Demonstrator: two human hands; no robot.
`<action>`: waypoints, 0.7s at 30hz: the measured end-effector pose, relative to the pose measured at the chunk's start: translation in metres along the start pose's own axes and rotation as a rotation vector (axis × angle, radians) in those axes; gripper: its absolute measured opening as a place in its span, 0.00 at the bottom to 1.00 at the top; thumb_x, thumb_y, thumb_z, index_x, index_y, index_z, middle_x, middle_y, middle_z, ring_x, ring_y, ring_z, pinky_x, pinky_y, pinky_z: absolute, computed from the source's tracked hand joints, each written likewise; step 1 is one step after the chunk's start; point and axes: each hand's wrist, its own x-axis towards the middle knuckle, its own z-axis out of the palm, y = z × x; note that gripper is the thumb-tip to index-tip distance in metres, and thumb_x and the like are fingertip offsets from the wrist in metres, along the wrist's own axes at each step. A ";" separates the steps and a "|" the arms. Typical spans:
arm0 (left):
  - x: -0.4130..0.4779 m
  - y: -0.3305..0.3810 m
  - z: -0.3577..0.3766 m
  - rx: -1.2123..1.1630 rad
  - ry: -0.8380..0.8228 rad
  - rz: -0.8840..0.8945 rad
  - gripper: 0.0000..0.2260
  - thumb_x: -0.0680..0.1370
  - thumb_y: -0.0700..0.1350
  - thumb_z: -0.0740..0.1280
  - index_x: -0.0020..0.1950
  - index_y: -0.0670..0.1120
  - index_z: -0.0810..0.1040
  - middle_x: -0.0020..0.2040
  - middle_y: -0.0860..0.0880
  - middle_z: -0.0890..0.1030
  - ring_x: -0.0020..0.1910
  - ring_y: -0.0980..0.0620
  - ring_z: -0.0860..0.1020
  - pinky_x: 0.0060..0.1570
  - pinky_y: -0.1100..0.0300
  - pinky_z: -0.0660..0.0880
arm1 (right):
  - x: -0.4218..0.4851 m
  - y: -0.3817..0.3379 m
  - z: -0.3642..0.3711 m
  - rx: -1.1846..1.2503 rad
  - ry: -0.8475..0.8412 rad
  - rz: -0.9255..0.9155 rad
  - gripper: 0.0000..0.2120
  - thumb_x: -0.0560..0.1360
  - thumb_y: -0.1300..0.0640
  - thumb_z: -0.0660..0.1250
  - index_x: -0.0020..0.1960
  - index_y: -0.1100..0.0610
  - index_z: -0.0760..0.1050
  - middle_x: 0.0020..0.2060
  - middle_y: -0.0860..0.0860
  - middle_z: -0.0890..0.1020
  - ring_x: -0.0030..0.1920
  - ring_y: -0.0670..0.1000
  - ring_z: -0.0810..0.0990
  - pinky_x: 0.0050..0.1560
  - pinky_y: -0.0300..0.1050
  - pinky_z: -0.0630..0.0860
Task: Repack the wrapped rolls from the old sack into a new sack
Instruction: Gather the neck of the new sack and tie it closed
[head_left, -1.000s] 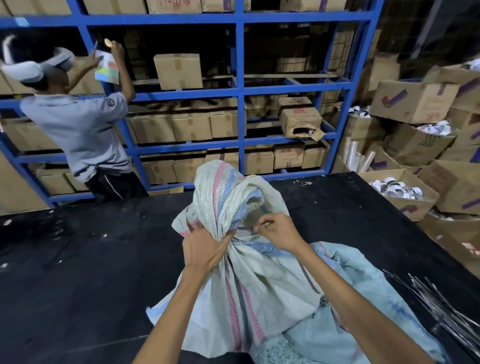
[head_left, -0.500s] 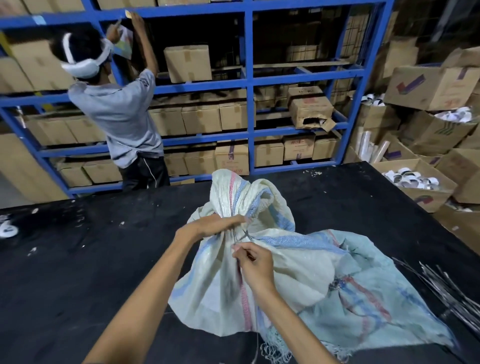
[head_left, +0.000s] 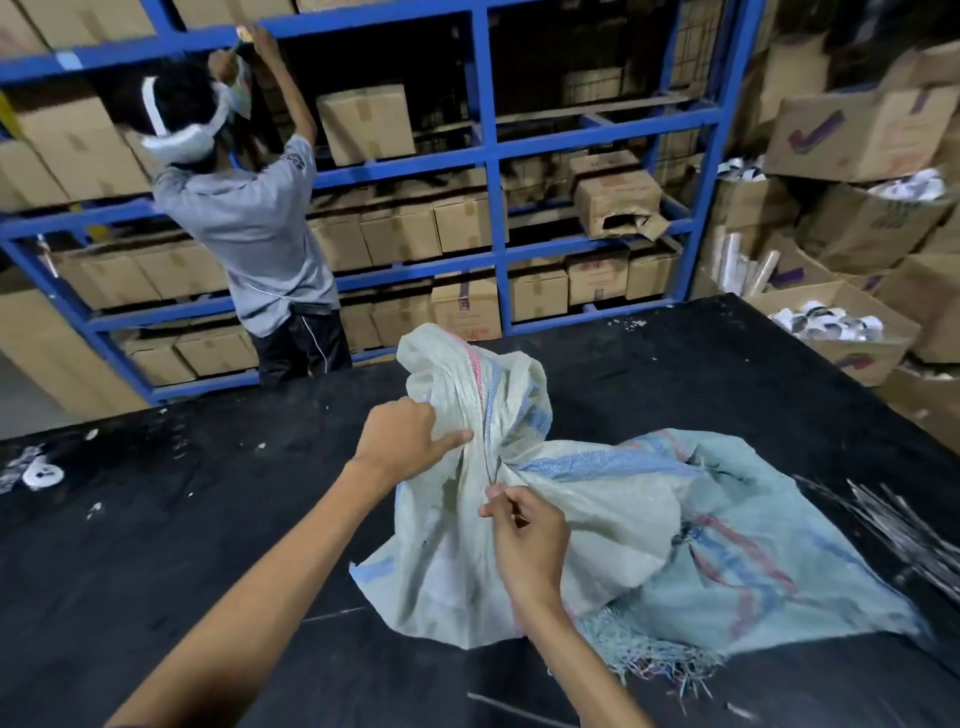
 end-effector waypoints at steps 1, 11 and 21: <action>0.000 0.004 0.000 0.036 0.015 0.011 0.31 0.77 0.71 0.57 0.28 0.46 0.60 0.24 0.51 0.65 0.22 0.53 0.63 0.25 0.57 0.58 | -0.003 -0.002 0.001 -0.015 -0.005 -0.027 0.12 0.78 0.59 0.69 0.36 0.52 0.82 0.34 0.41 0.85 0.42 0.42 0.84 0.49 0.41 0.78; 0.007 -0.033 -0.005 -0.358 -0.450 0.081 0.20 0.84 0.56 0.47 0.39 0.48 0.65 0.39 0.50 0.71 0.43 0.46 0.72 0.48 0.49 0.69 | -0.004 -0.001 0.014 0.013 -0.091 -0.029 0.11 0.78 0.58 0.69 0.38 0.51 0.84 0.36 0.41 0.86 0.42 0.44 0.84 0.49 0.42 0.79; 0.005 -0.008 -0.003 0.107 0.027 0.103 0.29 0.79 0.65 0.61 0.26 0.47 0.60 0.23 0.52 0.63 0.23 0.53 0.61 0.26 0.58 0.57 | 0.012 0.008 -0.032 -0.067 0.020 0.032 0.13 0.77 0.64 0.67 0.36 0.53 0.83 0.33 0.43 0.85 0.40 0.41 0.84 0.50 0.43 0.79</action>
